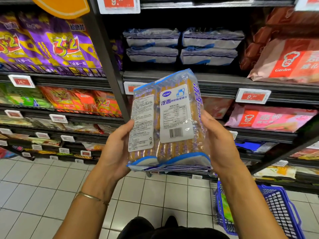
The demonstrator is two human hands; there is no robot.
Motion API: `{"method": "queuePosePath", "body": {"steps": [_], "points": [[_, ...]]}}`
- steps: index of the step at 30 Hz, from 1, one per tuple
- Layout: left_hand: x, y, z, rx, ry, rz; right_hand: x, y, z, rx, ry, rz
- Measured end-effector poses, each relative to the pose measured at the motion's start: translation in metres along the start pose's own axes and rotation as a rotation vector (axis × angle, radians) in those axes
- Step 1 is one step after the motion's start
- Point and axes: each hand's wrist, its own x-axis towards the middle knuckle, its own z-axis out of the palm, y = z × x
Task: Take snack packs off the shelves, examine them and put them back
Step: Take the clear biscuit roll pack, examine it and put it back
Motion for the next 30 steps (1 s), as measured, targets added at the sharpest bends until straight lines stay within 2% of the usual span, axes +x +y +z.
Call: {"method": "queuePosePath", "body": {"steps": [5, 9, 12, 15, 21, 25, 30], "points": [[-0.009, 0.008, 0.002, -0.037, -0.146, -0.026, -0.001, -0.002, -0.003, 0.096, 0.091, 0.057], [-0.015, 0.018, 0.008, -0.071, -0.268, 0.058, 0.001, 0.000, -0.009, 0.088, 0.138, 0.091], [-0.014, 0.026, 0.013, -0.051, -0.241, 0.119, 0.001, 0.001, -0.007, 0.164, 0.088, 0.125], [-0.014, 0.031, 0.016, 0.015, -0.183, 0.138, 0.001, 0.008, -0.013, 0.138, 0.077, 0.089], [-0.018, 0.033, 0.012, 0.092, -0.236, 0.197, -0.001, 0.004, -0.020, 0.074, 0.020, 0.167], [-0.017, 0.028, 0.007, 0.357, -0.257, 0.351, 0.010, 0.016, -0.027, -0.019, -0.053, 0.211], [-0.017, 0.014, 0.009, 0.554, -0.386, 0.412, 0.009, 0.036, -0.016, -0.198, 0.089, 0.248]]}}
